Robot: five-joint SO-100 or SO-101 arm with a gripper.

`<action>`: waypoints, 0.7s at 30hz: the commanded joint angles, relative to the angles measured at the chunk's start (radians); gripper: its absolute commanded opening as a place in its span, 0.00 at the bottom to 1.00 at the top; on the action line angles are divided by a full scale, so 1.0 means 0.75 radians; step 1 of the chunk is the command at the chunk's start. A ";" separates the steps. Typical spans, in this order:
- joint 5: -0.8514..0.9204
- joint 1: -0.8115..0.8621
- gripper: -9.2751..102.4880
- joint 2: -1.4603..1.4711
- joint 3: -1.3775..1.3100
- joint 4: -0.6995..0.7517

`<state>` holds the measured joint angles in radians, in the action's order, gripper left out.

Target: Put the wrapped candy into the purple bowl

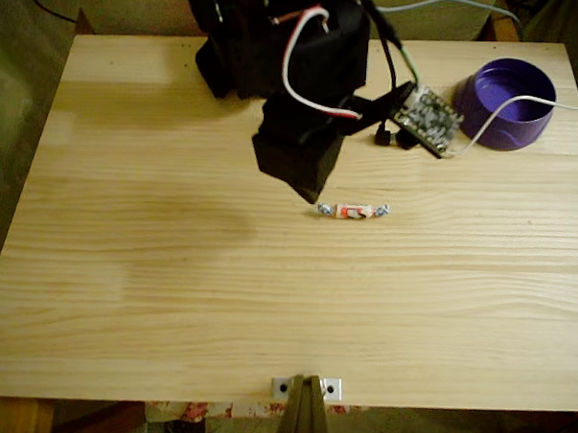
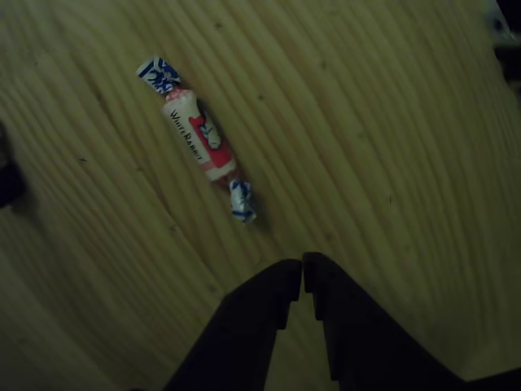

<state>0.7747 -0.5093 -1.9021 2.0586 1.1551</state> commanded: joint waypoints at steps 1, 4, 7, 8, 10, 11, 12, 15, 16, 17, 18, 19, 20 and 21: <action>0.127 -0.031 0.08 0.035 -0.045 -0.061; 0.176 -0.053 0.17 0.096 -0.072 -0.067; 0.205 -0.084 0.22 0.155 -0.108 -0.067; 0.207 -0.096 0.23 0.174 -0.123 -0.063; 0.211 -0.121 0.24 0.211 -0.151 -0.059; 0.213 -0.131 0.25 0.227 -0.168 -0.057; 0.215 -0.139 0.26 0.243 -0.184 -0.055; 0.213 -0.153 0.27 0.288 -0.245 -0.063; 0.213 -0.160 0.27 0.305 -0.270 -0.061; 0.209 -0.168 0.27 0.321 -0.290 -0.055; 0.205 -0.178 0.27 0.337 -0.307 -0.053; 0.202 -0.186 0.27 0.350 -0.317 -0.053; 0.202 -0.192 0.27 0.364 -0.321 -0.059; 0.202 -0.196 0.27 0.378 -0.321 -0.067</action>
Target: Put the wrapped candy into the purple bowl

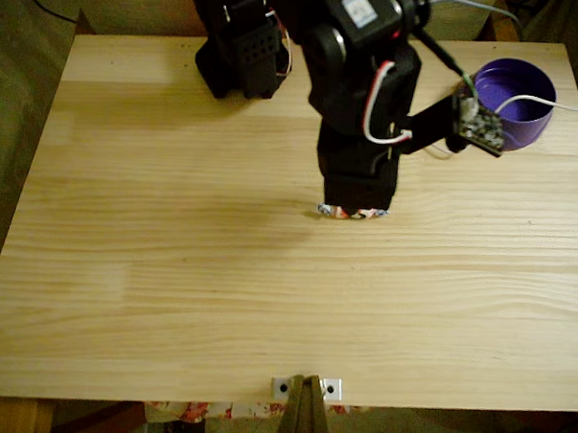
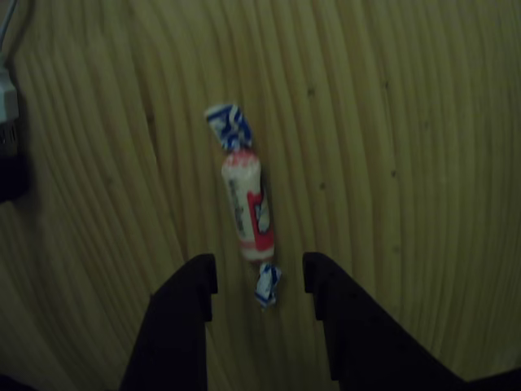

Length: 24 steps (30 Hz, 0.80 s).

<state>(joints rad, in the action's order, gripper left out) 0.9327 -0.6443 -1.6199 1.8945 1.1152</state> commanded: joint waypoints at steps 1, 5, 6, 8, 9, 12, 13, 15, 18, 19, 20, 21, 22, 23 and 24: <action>-0.008 -0.016 0.27 0.014 -0.102 -0.022; -0.027 -0.018 0.27 0.037 -0.078 -0.043; -0.033 -0.018 0.28 0.037 -0.065 -0.057; -0.035 -0.014 0.28 0.043 -0.039 -0.084; -0.035 -0.012 0.28 0.045 -0.027 -0.094; -0.033 -0.004 0.28 0.049 0.016 -0.133; -0.035 -0.002 0.28 0.049 0.031 -0.147; -0.037 0.000 0.28 0.049 0.055 -0.166; -0.053 0.000 0.28 0.049 0.082 -0.176; -0.055 -0.002 0.28 0.049 0.090 -0.182; -0.057 -0.002 0.28 0.049 0.098 -0.188; -0.057 0.000 0.28 0.049 0.108 -0.196; -0.057 0.002 0.28 0.049 0.117 -0.211; -0.057 0.004 0.28 0.049 0.127 -0.221; -0.055 0.006 0.28 0.051 0.133 -0.231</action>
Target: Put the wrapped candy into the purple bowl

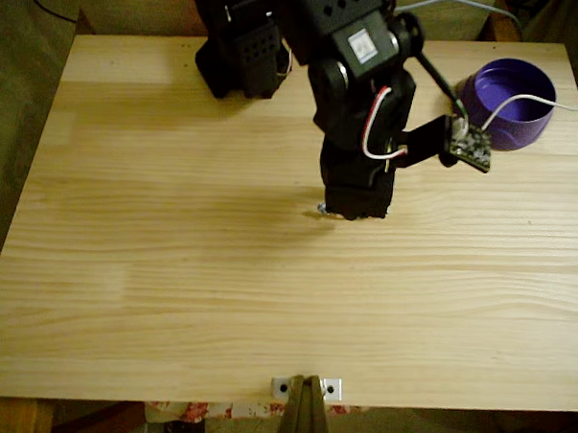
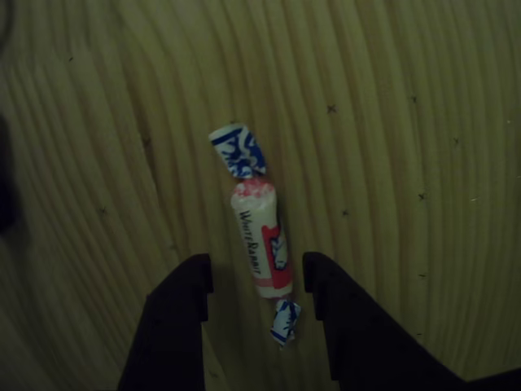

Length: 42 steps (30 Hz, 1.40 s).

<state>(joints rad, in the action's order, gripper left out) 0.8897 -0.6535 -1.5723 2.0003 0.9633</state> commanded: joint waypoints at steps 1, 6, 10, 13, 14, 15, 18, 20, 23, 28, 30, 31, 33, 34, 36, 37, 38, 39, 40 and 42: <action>0.002 0.018 0.28 -0.010 -0.004 -0.035; 0.000 0.014 0.28 -0.002 0.012 -0.072; 0.000 0.012 0.27 0.002 0.043 -0.106; -0.004 0.008 0.28 0.006 0.061 -0.119; -0.008 0.004 0.28 0.006 0.067 -0.123; -0.014 0.002 0.28 0.008 0.074 -0.131; -0.025 -0.004 0.27 0.008 0.100 -0.166; -0.033 -0.006 0.26 0.008 0.119 -0.194; -0.041 -0.010 0.21 0.012 0.141 -0.225; -0.045 -0.010 0.10 0.020 0.162 -0.258; -0.045 -0.008 0.08 0.020 0.170 -0.272; -0.043 -0.010 0.07 0.018 0.172 -0.272; -0.043 -0.010 0.07 0.004 0.170 -0.258; -0.049 -0.010 0.07 -0.012 0.166 -0.243; -0.067 -0.002 0.07 -0.061 0.147 -0.190; -0.084 0.002 0.07 -0.096 0.125 -0.151; -0.115 0.010 0.07 -0.137 0.096 -0.106; -0.157 0.018 0.07 -0.184 0.063 -0.063; -0.207 0.025 0.07 -0.231 0.025 -0.018; -0.313 0.035 0.07 -0.327 -0.059 0.063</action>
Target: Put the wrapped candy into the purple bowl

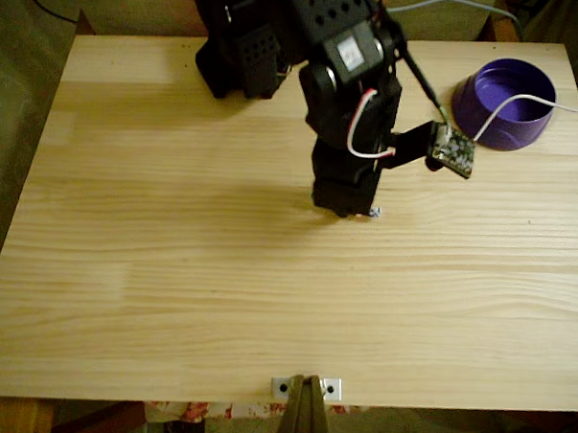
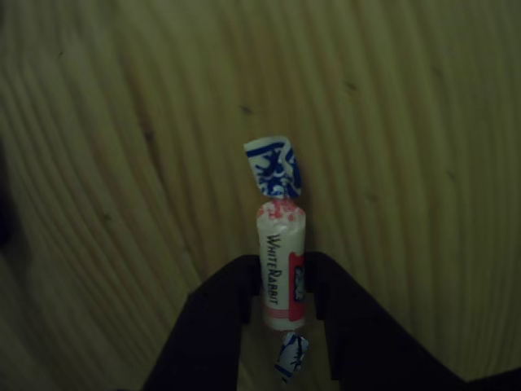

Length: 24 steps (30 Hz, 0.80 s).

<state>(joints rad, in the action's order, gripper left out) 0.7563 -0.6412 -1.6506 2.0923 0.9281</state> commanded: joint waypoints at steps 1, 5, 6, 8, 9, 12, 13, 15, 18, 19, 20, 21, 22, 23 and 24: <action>-0.198 0.020 0.07 -0.268 -0.229 0.143; -0.405 -0.039 0.08 -0.401 -0.446 0.295; -0.444 -0.078 0.08 -0.417 -0.505 0.342; -0.517 -0.174 0.08 -0.440 -0.612 0.423; -0.550 -0.225 0.08 -0.446 -0.659 0.458; -0.622 -0.395 0.08 -0.440 -0.769 0.532; -0.642 -0.454 0.08 -0.425 -0.794 0.548; -0.685 -0.562 0.08 -0.378 -0.832 0.565; -0.728 -0.706 0.08 -0.286 -0.888 0.567; -0.738 -0.749 0.08 -0.250 -0.906 0.562; -0.749 -0.785 0.08 -0.213 -0.924 0.556; -0.755 -0.822 0.08 -0.176 -0.941 0.548; -0.759 -0.857 0.08 -0.143 -0.953 0.538; -0.763 -0.888 0.08 -0.110 -0.959 0.524; -0.765 -0.912 0.08 -0.080 -0.963 0.507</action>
<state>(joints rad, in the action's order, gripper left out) 0.1933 -1.2533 -1.7395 1.4680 1.3468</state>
